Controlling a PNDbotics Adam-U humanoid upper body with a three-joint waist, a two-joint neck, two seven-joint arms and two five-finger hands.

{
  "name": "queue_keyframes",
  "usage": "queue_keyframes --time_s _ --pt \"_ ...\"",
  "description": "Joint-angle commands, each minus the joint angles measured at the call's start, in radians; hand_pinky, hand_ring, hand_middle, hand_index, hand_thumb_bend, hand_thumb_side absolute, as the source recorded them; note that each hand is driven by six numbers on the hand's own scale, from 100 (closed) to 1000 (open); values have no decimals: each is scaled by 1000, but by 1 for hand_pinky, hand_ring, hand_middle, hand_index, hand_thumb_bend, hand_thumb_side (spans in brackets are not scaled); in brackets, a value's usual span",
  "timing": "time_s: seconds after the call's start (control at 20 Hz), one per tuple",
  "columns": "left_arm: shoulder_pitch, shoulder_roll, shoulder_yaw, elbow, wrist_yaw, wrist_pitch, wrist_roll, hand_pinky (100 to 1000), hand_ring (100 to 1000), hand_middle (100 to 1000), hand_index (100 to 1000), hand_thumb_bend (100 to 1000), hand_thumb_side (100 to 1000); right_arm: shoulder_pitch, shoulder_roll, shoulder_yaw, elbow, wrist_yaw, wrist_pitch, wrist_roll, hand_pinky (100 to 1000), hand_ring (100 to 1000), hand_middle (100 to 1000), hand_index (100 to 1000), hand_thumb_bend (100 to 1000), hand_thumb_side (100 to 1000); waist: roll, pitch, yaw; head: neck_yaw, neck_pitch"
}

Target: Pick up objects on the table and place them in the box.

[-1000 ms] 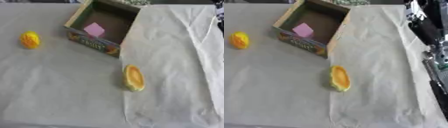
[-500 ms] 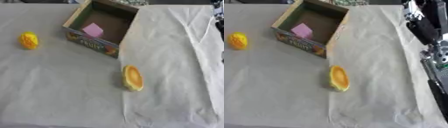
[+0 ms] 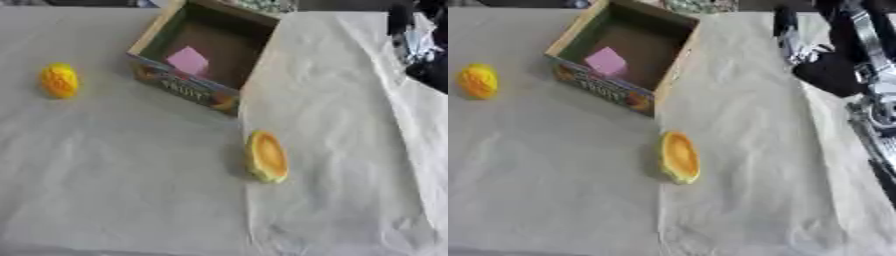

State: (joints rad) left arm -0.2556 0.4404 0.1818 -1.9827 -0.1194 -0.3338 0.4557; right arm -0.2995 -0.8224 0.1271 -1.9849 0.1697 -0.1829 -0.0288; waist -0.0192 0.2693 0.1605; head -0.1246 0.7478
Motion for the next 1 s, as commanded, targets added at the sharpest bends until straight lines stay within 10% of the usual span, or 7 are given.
queue_keyframes --time_s 0.05,0.6,1.0 --pt "-8 32 -1 -17 3 0 -8 753 766 732 838 100 396 -26 -121 54 -15 95 12 92 874 835 822 863 100 438 -1 -20 4 -1 2" --pt "-13 32 -13 -17 17 1 -24 752 765 731 838 100 406 -126 -193 212 -15 102 86 335 898 880 846 882 100 363 -8 -20 21 -6 3" --pt "-15 29 -18 -17 26 2 -32 752 765 731 838 100 414 -178 -167 294 -15 123 155 439 921 910 864 900 100 610 -11 -19 26 -6 3"
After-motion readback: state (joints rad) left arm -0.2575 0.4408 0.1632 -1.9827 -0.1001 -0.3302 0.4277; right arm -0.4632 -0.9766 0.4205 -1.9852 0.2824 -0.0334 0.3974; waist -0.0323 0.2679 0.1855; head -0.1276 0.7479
